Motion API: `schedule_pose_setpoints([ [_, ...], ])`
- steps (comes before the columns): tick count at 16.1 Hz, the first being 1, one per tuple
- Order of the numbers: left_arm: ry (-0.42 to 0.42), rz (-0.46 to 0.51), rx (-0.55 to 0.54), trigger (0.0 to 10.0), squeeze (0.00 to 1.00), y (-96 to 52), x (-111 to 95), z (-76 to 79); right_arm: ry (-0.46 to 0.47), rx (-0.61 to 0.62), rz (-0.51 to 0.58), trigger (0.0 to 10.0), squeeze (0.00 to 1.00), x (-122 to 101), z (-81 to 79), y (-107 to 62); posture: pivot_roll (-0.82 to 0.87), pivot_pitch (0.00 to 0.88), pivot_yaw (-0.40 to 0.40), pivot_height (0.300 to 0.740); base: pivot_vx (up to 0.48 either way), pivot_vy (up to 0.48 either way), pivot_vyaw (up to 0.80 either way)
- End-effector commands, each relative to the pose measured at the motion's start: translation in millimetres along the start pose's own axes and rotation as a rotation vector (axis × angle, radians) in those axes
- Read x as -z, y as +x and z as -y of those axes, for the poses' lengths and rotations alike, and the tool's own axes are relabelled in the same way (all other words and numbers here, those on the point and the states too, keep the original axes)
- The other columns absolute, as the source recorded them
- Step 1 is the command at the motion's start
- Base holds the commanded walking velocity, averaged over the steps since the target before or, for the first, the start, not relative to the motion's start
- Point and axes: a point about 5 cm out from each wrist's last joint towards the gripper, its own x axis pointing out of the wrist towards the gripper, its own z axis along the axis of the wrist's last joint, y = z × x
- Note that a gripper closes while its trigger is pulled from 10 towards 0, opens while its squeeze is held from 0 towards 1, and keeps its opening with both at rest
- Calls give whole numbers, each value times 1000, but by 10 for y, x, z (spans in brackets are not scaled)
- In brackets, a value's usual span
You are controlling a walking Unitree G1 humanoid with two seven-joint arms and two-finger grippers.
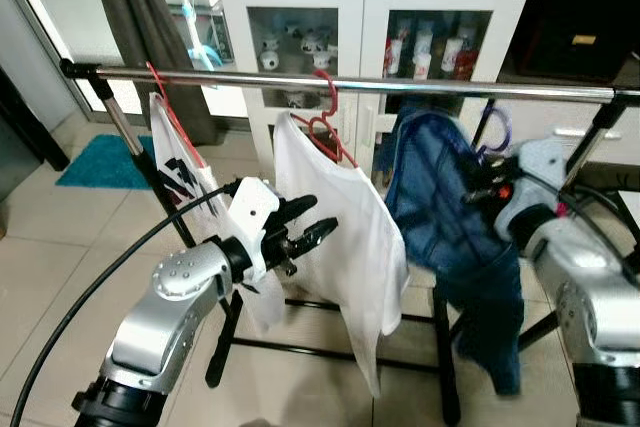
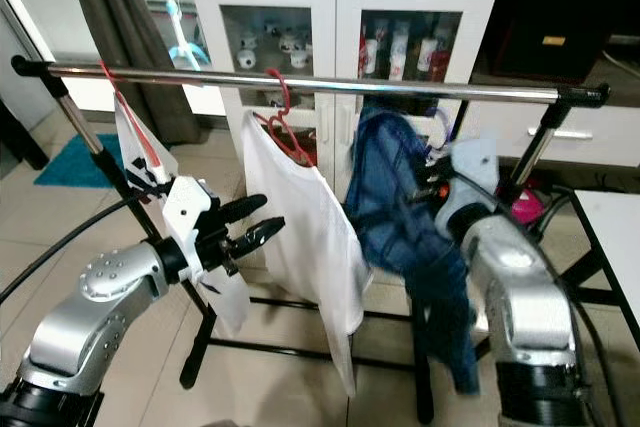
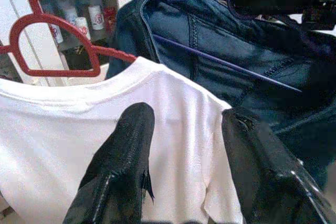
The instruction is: Hang hanger
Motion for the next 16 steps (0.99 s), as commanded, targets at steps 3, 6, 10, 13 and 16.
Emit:
schedule_pose_setpoints([
  [3, -1, -18, -27, 10000, 0, -38, 39, -7, 18, 27, 57, 0, 0, -116, -129, -117, -124, 0, 74, 740, 0, 0, 0],
  [6, -8, -20, -41, 10000, 0, -57, 51, -3, 22, 9, 13, 0, 0, 6, -214, -160, -118, 0, 62, 740, 0, 0, 0],
  [10, -14, -18, -54, 10000, 0, -69, 54, -6, 44, 18, 0, 0, 0, 12, -267, -183, -113, 0, 56, 740, 0, 0, 0],
  [13, -17, -19, -62, 10000, 0, -78, 62, -15, 35, 15, -13, 0, 0, 35, -293, -213, -115, 0, 55, 740, -250, 0, 0],
  [16, -19, -18, -62, 10000, 0, -74, 65, -14, 29, 8, -19, 0, 0, 28, -292, -210, -116, 0, 50, 740, -256, 0, 0],
])
